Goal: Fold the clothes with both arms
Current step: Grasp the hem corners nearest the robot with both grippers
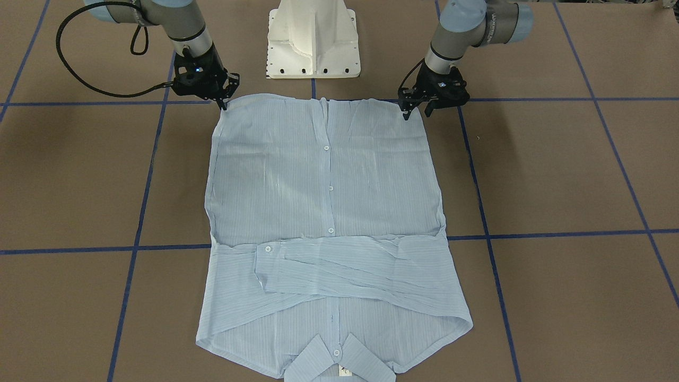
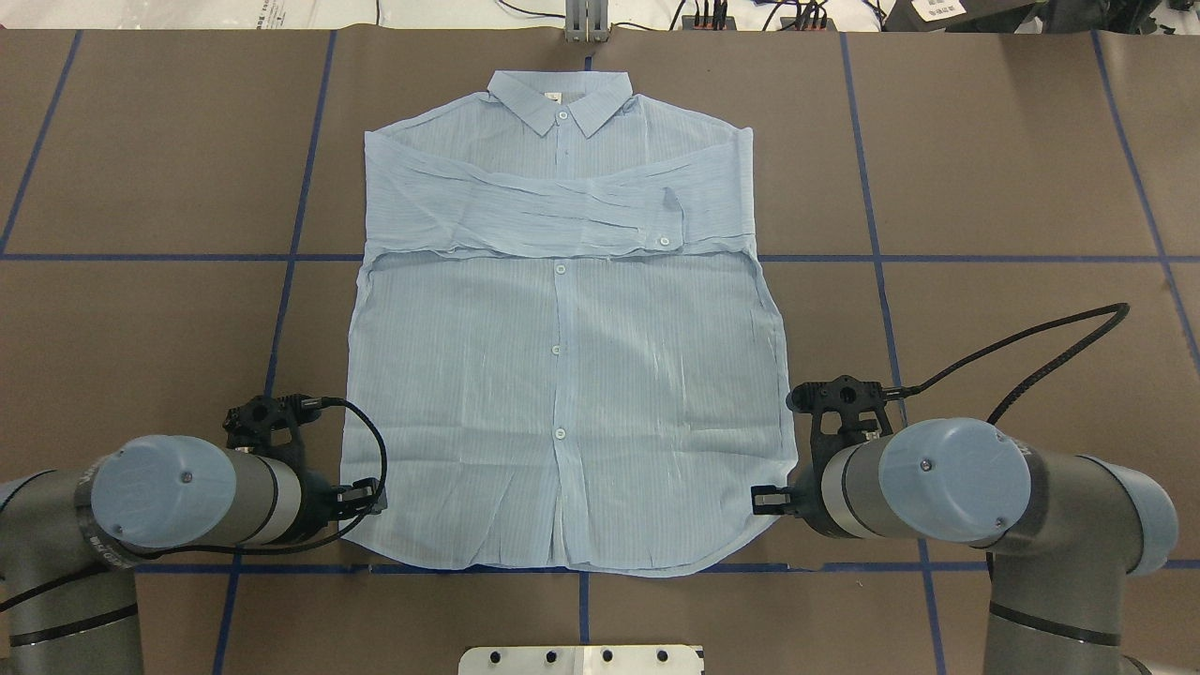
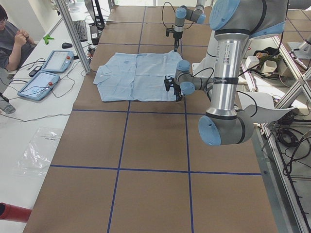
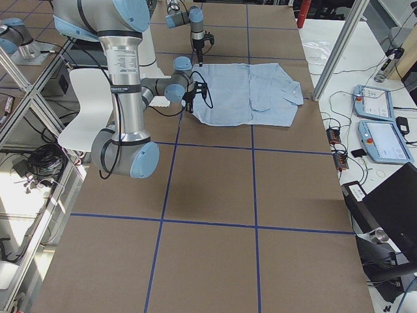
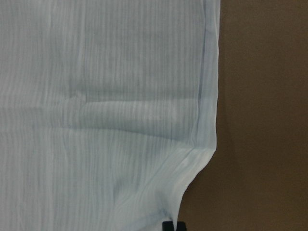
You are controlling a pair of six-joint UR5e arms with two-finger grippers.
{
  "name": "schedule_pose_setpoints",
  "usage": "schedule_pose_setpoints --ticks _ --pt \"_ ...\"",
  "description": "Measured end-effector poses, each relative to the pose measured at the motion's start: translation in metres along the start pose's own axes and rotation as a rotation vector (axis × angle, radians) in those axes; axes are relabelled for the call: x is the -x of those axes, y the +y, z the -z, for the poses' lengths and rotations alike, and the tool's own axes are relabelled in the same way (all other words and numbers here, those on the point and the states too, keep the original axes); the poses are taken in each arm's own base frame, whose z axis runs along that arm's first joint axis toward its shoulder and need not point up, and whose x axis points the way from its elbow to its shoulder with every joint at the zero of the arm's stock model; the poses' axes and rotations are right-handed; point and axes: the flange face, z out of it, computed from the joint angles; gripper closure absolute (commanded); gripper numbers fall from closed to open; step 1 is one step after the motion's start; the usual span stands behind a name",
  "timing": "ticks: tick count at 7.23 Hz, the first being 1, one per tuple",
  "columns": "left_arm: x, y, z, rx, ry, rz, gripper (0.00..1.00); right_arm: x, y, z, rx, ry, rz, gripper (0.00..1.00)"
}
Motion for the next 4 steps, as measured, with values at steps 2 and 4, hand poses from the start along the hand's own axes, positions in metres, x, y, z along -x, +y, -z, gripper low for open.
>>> schedule_pose_setpoints --ticks 2,4 --pt "-0.0001 0.0043 -0.0032 0.008 -0.019 -0.003 0.38 -0.0004 -0.0019 0.0017 -0.001 -0.002 -0.002 1.00" --pt "-0.0021 0.0077 -0.0051 0.014 -0.030 -0.005 0.39 -0.0011 -0.0034 0.0027 -0.002 -0.003 -0.005 1.00"
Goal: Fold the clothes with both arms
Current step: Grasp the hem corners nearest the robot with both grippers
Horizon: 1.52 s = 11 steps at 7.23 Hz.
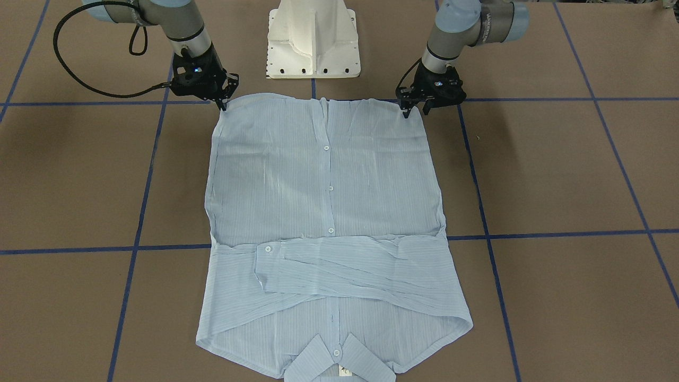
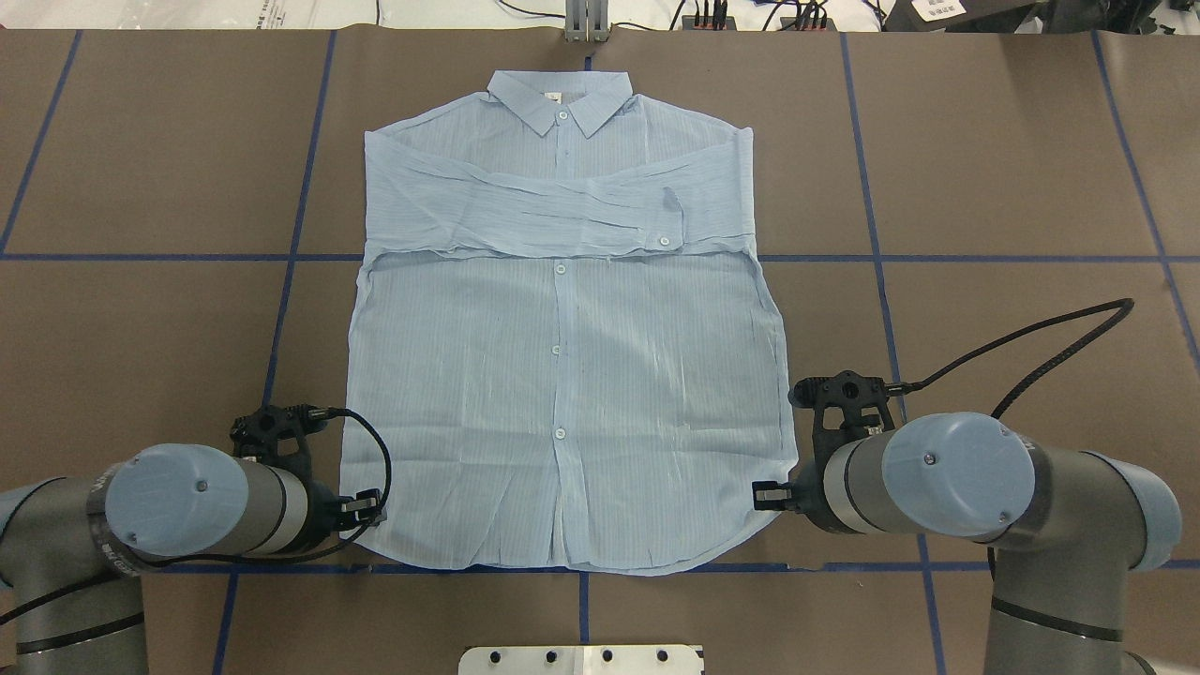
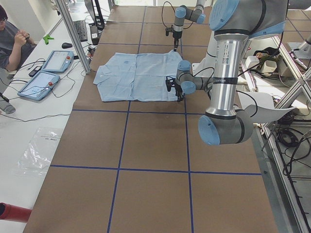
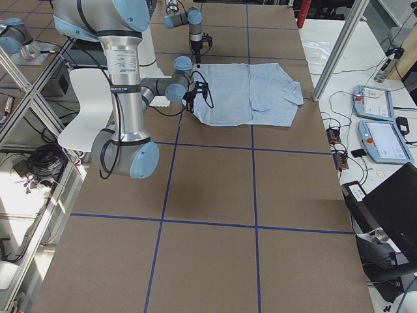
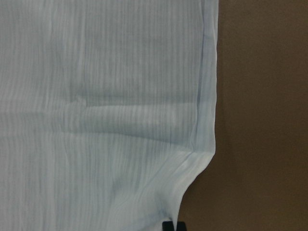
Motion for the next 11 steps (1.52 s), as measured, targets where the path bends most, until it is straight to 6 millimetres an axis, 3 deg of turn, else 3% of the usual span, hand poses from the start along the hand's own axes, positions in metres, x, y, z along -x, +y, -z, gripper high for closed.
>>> schedule_pose_setpoints --ticks 1,3,4,6,11 --pt "-0.001 0.001 0.000 0.002 -0.001 -0.001 0.41 -0.001 -0.001 0.000 -0.001 0.000 -0.001 1.00" --pt "-0.001 0.003 -0.001 0.006 -0.002 -0.004 0.52 -0.001 -0.003 0.002 -0.003 -0.001 -0.004 1.00" --pt "-0.002 0.004 -0.002 0.008 -0.003 -0.005 0.64 -0.002 -0.004 0.002 -0.003 -0.001 -0.005 1.00" --pt "-0.006 0.008 -0.003 0.013 -0.013 -0.008 1.00 -0.002 -0.005 0.003 -0.005 -0.001 -0.007 1.00" --pt "-0.019 0.011 0.016 0.017 -0.009 -0.019 1.00 -0.004 -0.010 0.006 -0.014 -0.003 -0.014 1.00"
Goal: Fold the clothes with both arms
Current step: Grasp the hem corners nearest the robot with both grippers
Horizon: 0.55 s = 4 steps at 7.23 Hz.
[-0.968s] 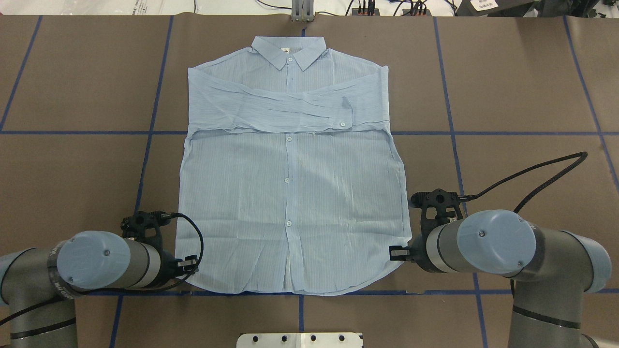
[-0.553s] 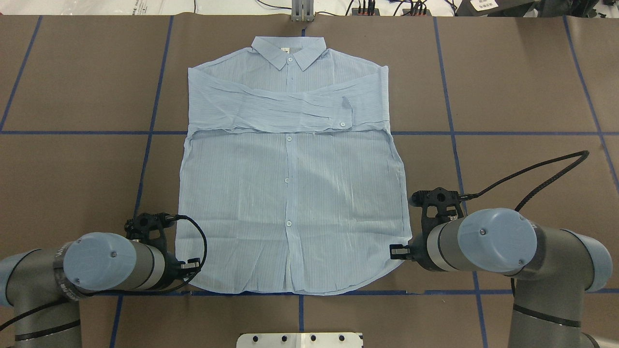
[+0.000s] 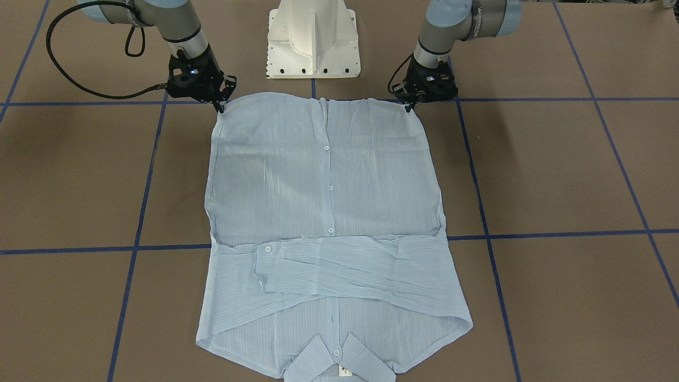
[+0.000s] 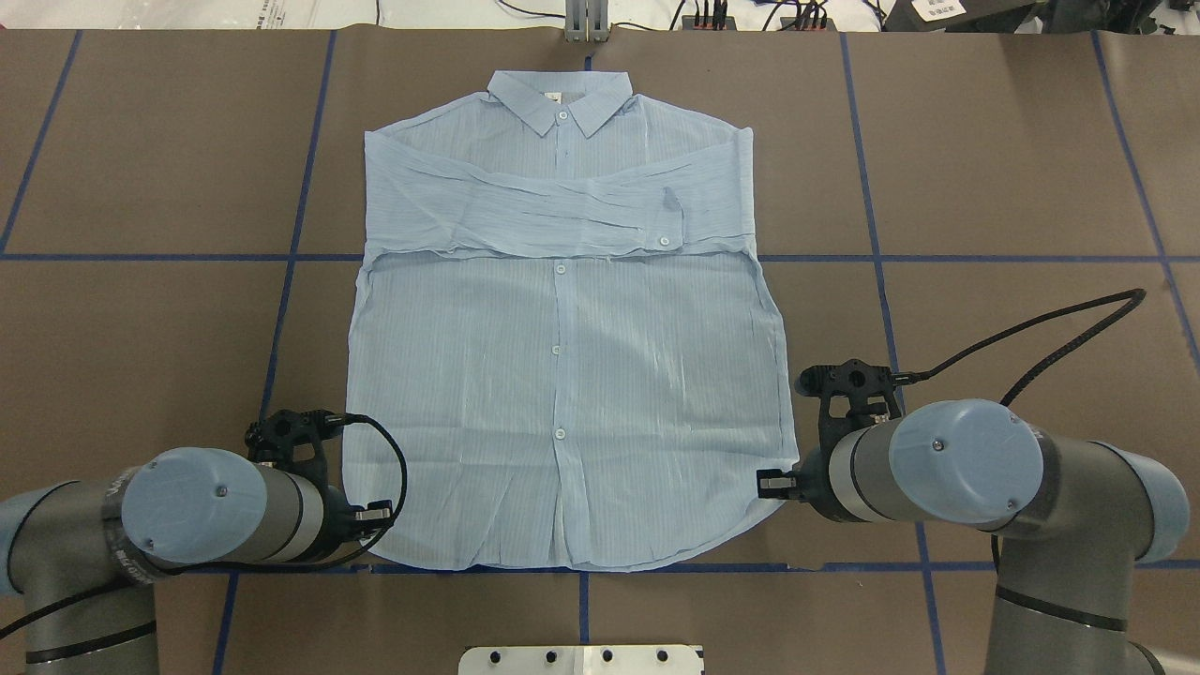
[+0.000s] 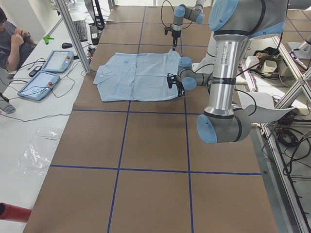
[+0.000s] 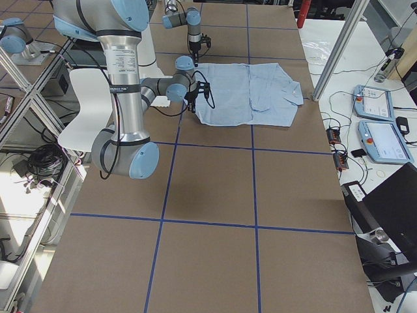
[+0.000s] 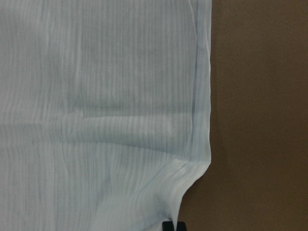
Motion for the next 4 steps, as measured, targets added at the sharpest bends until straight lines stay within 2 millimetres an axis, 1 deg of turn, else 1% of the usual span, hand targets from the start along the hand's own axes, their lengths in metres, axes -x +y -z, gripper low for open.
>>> schedule_pose_setpoints --ticks 2,3,4 --pt "-0.003 0.002 0.026 0.021 -0.004 -0.042 1.00 -0.003 -0.008 0.008 -0.012 -0.008 -0.011 1.00" --pt "-0.002 -0.001 0.032 0.022 -0.006 -0.070 1.00 -0.004 -0.012 0.010 -0.015 -0.010 -0.014 1.00" --pt "0.000 -0.004 0.035 0.019 -0.011 -0.093 1.00 -0.005 -0.013 0.011 -0.016 -0.009 -0.014 1.00"
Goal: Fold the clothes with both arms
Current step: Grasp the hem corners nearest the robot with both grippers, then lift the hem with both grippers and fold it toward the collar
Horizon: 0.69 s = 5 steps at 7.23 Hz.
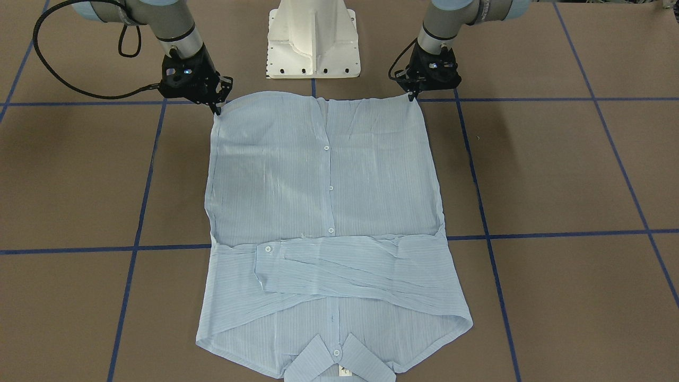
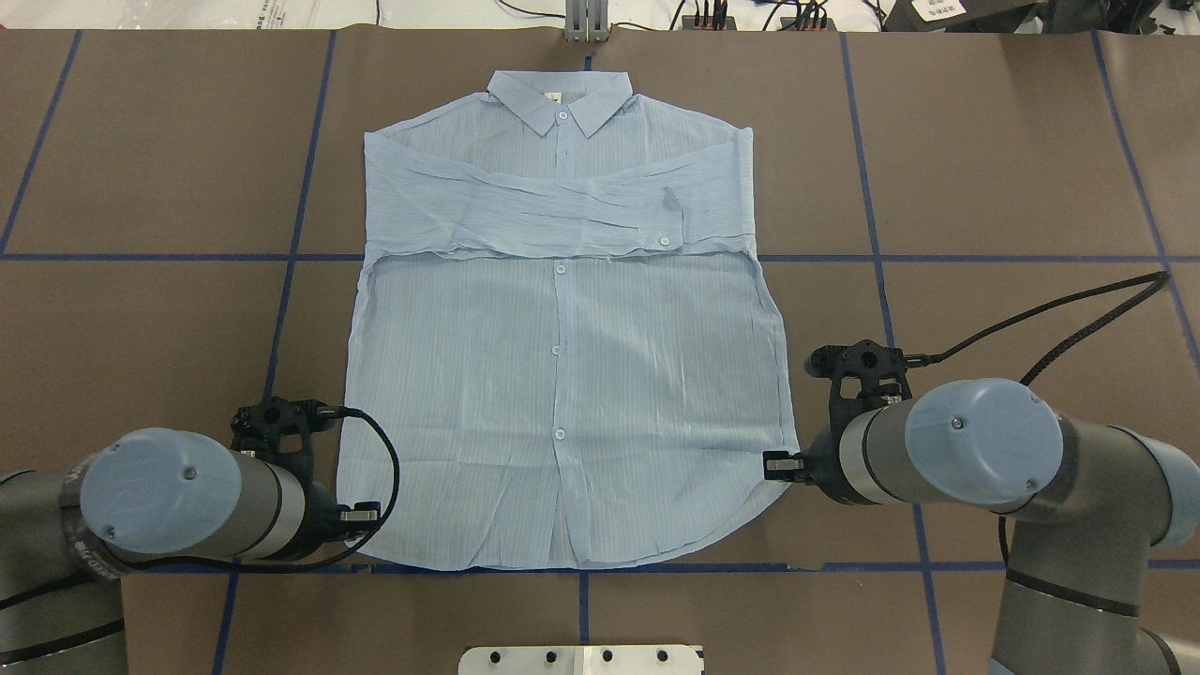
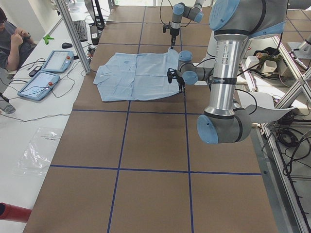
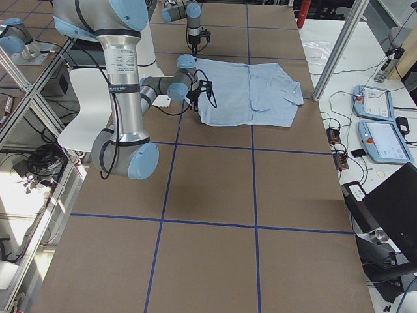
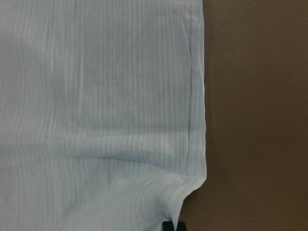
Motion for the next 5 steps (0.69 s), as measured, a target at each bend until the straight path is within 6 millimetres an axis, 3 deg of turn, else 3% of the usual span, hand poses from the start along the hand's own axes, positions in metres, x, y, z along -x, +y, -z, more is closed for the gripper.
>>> schedule_pose_setpoints --ticks 5 --pt "0.005 -0.021 0.011 -0.022 -0.021 -0.042 1.00 -0.006 -0.014 0.014 -0.005 -0.017 -0.018 1.00"
